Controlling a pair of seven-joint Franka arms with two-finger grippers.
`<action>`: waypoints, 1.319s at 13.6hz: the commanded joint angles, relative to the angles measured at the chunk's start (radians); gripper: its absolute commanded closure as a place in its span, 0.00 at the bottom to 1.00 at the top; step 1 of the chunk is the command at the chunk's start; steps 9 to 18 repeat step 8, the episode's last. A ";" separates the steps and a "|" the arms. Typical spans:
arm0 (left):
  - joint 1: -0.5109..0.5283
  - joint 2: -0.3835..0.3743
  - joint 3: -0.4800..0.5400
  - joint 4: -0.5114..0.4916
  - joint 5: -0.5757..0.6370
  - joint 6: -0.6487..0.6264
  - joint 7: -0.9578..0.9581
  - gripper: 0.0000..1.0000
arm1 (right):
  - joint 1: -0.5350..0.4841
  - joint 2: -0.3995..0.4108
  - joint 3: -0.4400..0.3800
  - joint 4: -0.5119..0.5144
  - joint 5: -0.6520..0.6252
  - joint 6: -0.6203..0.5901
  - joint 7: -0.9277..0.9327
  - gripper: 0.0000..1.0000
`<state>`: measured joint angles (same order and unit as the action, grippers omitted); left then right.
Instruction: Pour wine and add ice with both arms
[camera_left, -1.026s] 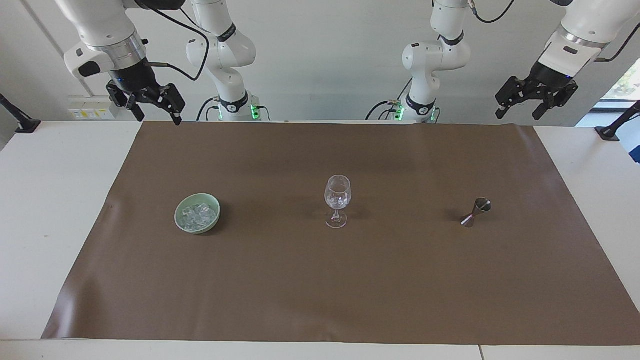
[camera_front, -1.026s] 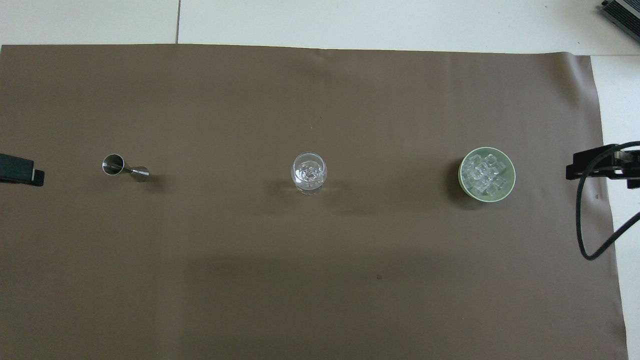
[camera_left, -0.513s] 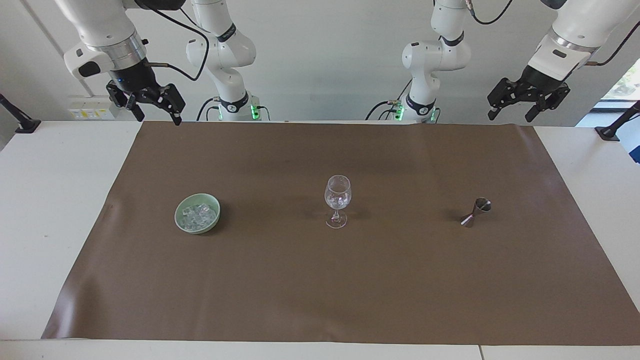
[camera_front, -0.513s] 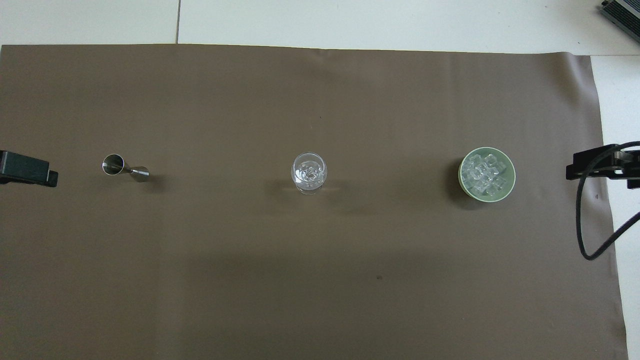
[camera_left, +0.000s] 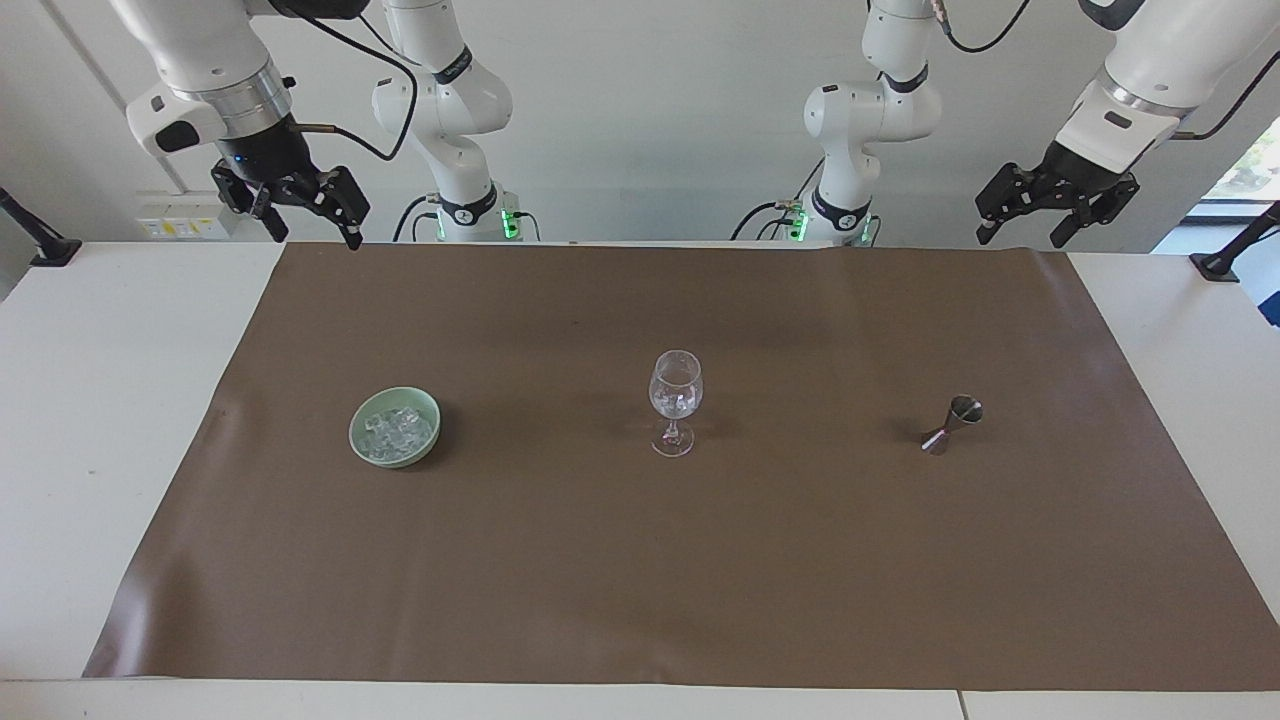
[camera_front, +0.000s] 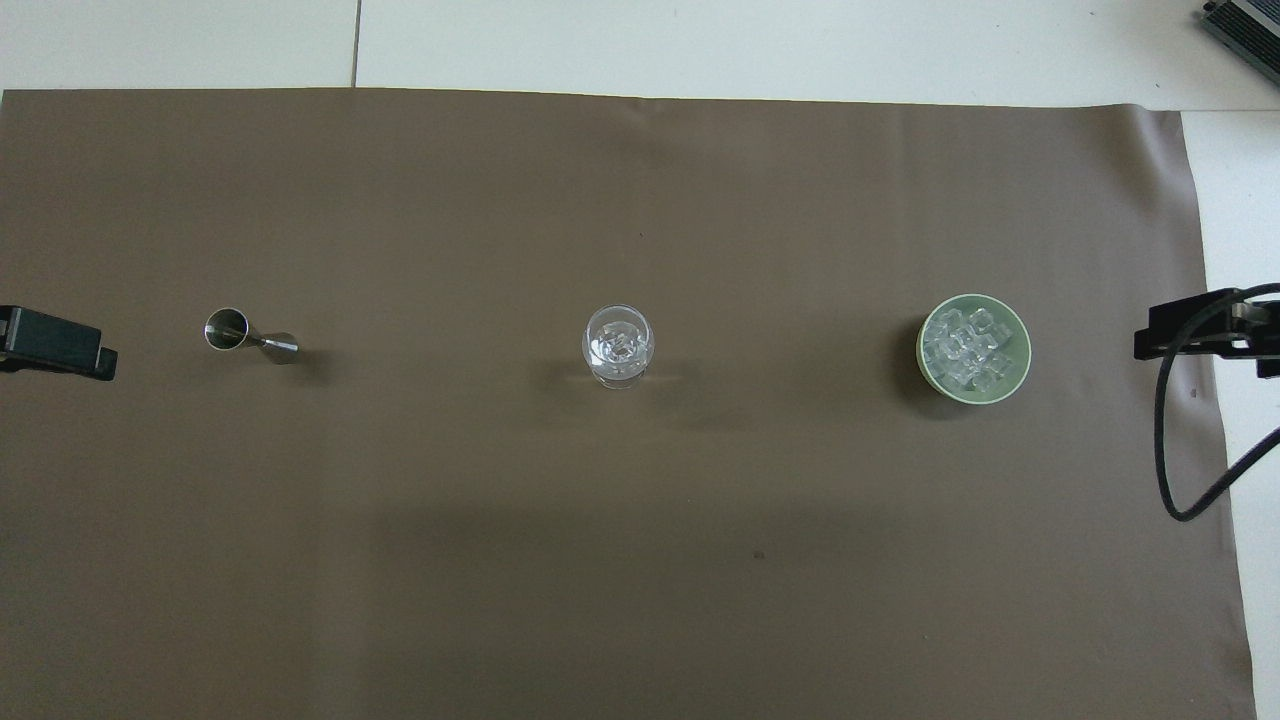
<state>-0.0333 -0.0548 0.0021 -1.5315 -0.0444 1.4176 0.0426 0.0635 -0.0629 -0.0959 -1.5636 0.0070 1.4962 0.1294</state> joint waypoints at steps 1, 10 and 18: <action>-0.014 -0.019 0.013 -0.024 0.024 -0.008 0.023 0.00 | -0.011 -0.020 0.011 -0.015 0.014 0.012 -0.013 0.00; -0.016 -0.017 0.013 -0.021 0.028 0.015 0.023 0.00 | -0.011 -0.028 0.015 -0.018 0.014 0.009 -0.013 0.00; -0.016 -0.017 0.013 -0.021 0.028 0.015 0.023 0.00 | -0.011 -0.028 0.015 -0.018 0.014 0.009 -0.013 0.00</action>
